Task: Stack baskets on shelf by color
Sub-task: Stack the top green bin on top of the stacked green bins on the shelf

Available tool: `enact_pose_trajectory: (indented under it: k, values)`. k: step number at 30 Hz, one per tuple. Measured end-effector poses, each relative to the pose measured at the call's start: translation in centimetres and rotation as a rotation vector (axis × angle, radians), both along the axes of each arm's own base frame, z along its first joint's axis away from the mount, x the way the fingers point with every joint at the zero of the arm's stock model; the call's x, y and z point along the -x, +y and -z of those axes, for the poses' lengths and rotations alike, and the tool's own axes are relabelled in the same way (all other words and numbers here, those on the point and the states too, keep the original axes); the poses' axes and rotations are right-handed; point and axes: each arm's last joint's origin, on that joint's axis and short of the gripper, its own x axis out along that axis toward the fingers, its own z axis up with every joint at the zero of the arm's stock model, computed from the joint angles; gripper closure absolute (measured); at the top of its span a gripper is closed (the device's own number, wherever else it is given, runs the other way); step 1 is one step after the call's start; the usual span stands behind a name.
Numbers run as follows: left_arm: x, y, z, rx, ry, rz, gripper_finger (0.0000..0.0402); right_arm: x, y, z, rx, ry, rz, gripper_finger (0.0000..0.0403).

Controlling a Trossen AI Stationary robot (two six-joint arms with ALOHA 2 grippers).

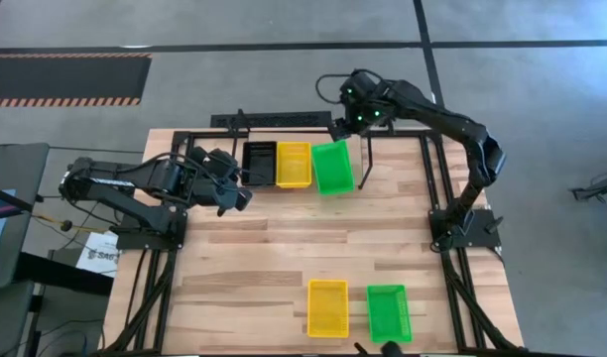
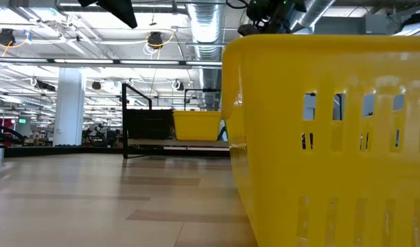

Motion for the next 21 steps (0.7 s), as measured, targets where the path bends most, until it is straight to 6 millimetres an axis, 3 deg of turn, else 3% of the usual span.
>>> enact_pose_trajectory:
  k: [5, 11, 21]
  values:
    - [0.0, 0.0, 0.0, 0.000, -0.001, -0.001, 0.0401, -0.1, 0.4, 0.1, -0.012, 0.010, -0.040, 0.0265]
    - [0.0, 0.0, 0.0, 0.003, -0.006, -0.007, 0.0401, -0.3, 0.9, 1.1, -0.030, 0.046, -0.086, 0.0386]
    - [0.0, 0.0, 0.0, 0.014, -0.021, -0.021, 0.0401, -3.5, -0.7, 5.6, -0.052, 0.057, -0.123, 0.0399]
